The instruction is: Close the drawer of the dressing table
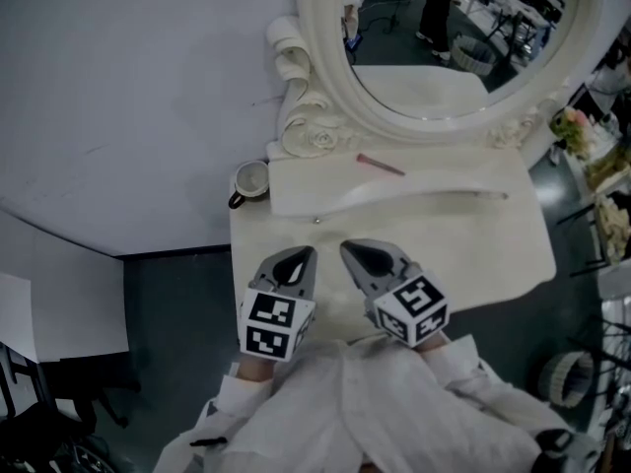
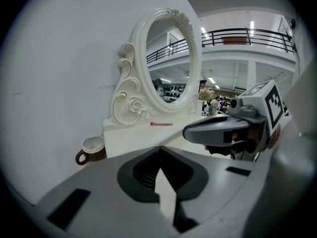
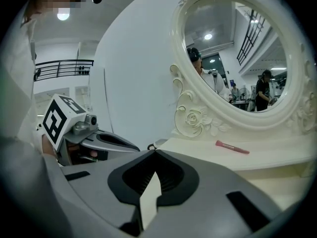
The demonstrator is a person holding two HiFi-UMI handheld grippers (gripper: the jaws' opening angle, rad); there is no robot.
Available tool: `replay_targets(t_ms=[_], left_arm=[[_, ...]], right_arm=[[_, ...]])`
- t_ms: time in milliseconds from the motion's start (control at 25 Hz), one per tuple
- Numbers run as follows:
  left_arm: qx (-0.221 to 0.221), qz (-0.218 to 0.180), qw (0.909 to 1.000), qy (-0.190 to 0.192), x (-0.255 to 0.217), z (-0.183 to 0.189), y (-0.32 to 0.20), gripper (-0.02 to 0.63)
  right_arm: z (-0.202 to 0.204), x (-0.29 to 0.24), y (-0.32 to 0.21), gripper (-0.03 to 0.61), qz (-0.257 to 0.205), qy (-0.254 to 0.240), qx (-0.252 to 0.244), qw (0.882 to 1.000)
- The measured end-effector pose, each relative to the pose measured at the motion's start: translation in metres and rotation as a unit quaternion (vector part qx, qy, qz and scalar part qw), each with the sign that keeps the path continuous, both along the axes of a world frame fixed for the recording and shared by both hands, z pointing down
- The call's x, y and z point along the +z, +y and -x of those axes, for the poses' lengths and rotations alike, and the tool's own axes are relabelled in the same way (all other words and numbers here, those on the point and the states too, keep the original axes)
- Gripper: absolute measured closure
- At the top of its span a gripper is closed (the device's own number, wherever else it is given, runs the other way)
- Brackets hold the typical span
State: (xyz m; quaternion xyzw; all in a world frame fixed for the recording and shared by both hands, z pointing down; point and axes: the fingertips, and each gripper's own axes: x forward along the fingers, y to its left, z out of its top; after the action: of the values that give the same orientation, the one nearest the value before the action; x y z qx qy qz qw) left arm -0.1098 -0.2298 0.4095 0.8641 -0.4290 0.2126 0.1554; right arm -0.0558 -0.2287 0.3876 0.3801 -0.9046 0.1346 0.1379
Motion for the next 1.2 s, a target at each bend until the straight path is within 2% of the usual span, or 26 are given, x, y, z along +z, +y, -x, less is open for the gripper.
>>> replay_targets(t_ms=[240,400,680,1200], left_arm=[[0.01,-0.004,0.9999,-0.01,0.001,-0.0029,0.0029,0.607],[0.012,0.001,0.9999,0.009,-0.0004,-0.0063,0.0049,0.607],[0.012,0.002,0.9999,-0.009,0.0025,-0.0025,0.0049,0.607],[0.01,0.001,0.9999,-0.007,0.0016,-0.0024,0.0058,0.607]], right_arm=[[-0.0076,0.0013,0.0002,0.571,0.003,0.0,0.013,1.0],[-0.007,-0.0001,0.0008,0.571,0.001,0.003,0.01,1.0],[-0.007,0.0006,0.0012,0.571,0.003,0.0,0.01,1.0],[-0.0088,-0.0021,0.0005,0.571,-0.003,0.0,0.013,1.0]])
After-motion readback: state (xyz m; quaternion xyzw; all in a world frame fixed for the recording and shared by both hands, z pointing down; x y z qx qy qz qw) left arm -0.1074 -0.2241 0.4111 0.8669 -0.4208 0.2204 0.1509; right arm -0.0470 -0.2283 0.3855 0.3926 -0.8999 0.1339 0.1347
